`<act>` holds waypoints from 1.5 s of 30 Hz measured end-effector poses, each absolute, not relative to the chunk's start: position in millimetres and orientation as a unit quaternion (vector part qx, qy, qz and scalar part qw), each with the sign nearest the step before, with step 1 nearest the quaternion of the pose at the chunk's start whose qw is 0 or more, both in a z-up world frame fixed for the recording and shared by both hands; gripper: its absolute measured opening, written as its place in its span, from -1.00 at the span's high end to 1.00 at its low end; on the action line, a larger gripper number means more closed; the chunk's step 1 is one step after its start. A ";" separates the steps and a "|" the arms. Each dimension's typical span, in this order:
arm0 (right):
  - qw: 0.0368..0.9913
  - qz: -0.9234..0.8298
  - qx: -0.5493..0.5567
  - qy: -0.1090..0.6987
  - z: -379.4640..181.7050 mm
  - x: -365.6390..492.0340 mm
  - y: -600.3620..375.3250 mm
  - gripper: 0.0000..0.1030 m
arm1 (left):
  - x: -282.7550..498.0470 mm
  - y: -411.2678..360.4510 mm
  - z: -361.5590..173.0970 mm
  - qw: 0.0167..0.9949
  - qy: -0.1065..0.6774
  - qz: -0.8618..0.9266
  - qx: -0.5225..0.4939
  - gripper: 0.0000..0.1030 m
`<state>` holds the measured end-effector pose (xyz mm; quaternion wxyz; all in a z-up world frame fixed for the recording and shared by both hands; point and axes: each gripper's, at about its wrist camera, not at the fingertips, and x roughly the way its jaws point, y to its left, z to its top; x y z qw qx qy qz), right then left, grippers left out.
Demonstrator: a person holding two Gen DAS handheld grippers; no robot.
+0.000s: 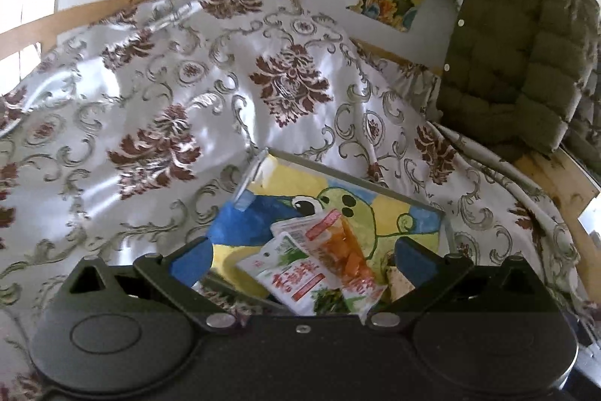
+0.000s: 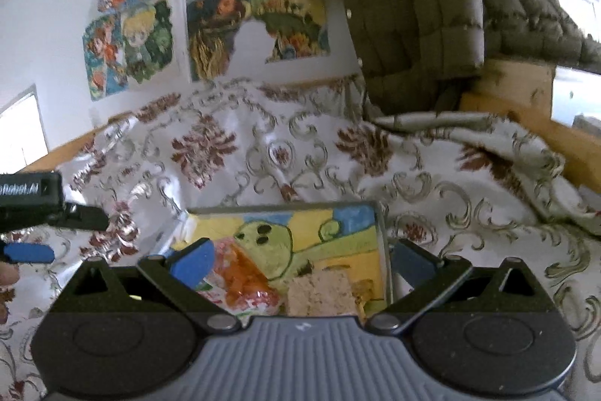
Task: Organize snacks
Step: 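Lower the orange-red bag into the tray with the left tool while the right tool lowers the rice cake, then open both tools and withdraw them from the tray back over the remaining snacks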
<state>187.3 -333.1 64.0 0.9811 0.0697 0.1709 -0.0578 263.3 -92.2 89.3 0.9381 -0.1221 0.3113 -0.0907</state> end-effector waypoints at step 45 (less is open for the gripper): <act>0.970 -0.001 0.021 0.242 28.5 70.9 -242.4 -1.00 | 142.1 1.6 25.2 0.920 0.370 -0.132 0.013 -0.99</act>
